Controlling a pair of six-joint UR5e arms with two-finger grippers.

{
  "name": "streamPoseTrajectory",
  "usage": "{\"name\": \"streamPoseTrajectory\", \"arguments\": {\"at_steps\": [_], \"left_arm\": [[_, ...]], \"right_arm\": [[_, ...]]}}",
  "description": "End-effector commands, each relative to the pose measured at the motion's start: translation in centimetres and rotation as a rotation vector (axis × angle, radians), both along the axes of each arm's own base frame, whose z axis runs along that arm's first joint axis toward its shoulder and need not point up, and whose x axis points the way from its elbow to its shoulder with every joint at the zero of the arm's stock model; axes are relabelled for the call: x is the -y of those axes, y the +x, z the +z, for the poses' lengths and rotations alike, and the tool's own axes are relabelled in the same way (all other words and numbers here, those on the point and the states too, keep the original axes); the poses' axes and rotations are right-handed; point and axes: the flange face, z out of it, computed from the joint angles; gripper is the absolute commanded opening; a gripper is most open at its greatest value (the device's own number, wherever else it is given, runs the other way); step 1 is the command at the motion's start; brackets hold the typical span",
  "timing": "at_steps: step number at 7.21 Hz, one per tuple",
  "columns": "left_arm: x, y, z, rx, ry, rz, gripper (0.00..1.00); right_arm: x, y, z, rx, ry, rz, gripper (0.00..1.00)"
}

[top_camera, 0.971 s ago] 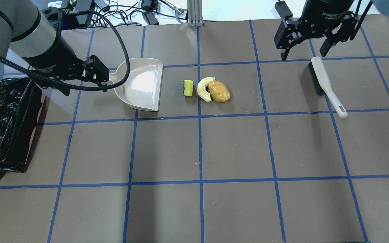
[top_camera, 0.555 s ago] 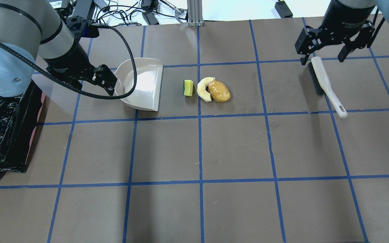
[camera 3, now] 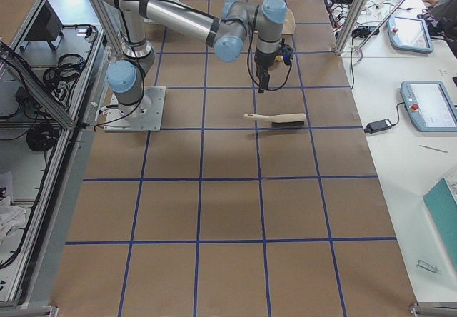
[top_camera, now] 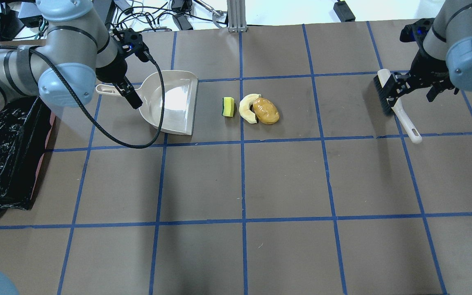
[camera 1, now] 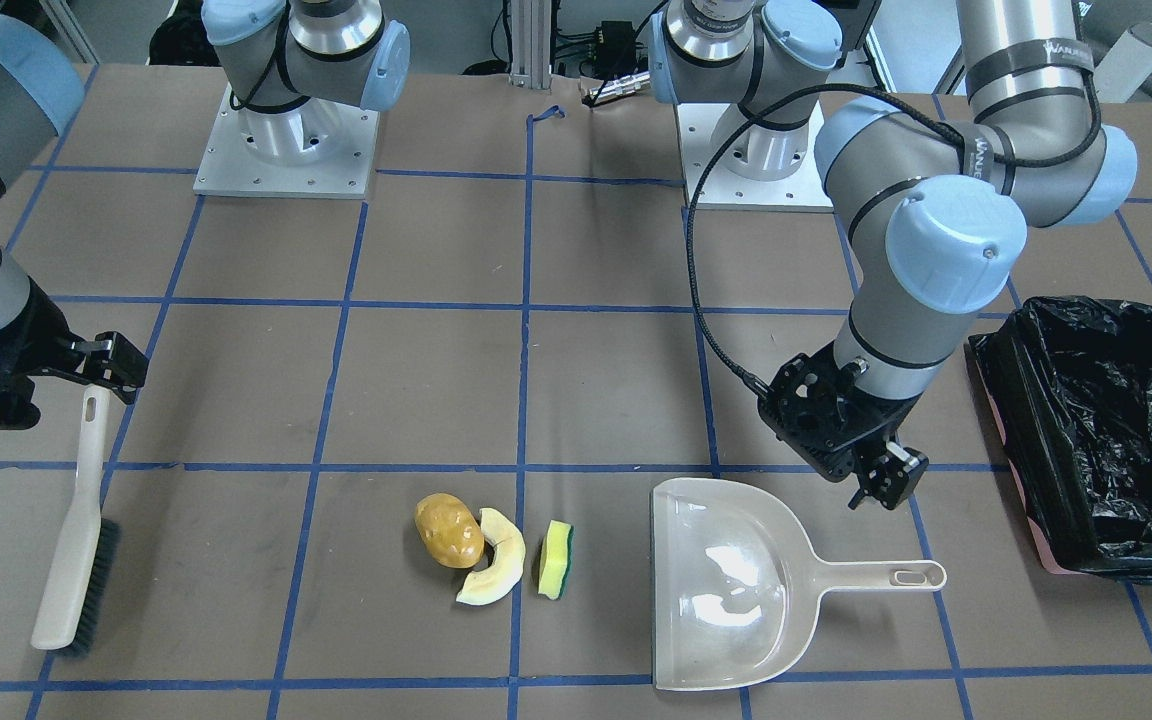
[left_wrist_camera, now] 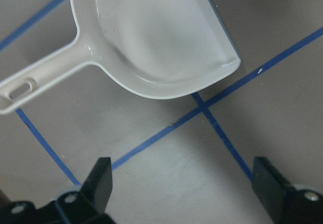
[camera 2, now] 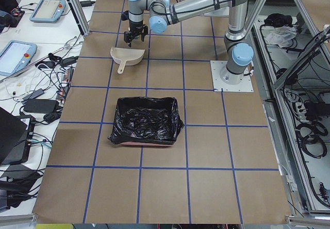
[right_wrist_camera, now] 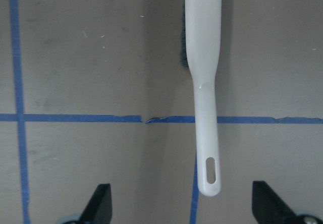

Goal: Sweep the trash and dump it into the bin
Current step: 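Lower the left gripper to the dustpan handle while the right descends to the brush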

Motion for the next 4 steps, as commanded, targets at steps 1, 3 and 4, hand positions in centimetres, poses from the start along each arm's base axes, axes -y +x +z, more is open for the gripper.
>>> {"name": "streamPoseTrajectory", "arguments": {"at_steps": [1, 3, 4], "left_arm": [[4.2, 2.0, -1.3, 0.059, 0.0, -0.26, 1.0], [7.8, 2.8, -2.6, 0.058, 0.05, -0.378, 0.98], [8.4, 2.9, -4.4, 0.061, 0.098, -0.483, 0.98]], "right_arm": [[0.2, -1.7, -3.7, -0.031, 0.011, 0.04, 0.95], [0.8, -5.2, -6.3, 0.1, 0.004, 0.074, 0.95], [0.8, -5.4, -7.2, 0.102, 0.014, 0.094, 0.95]]}}
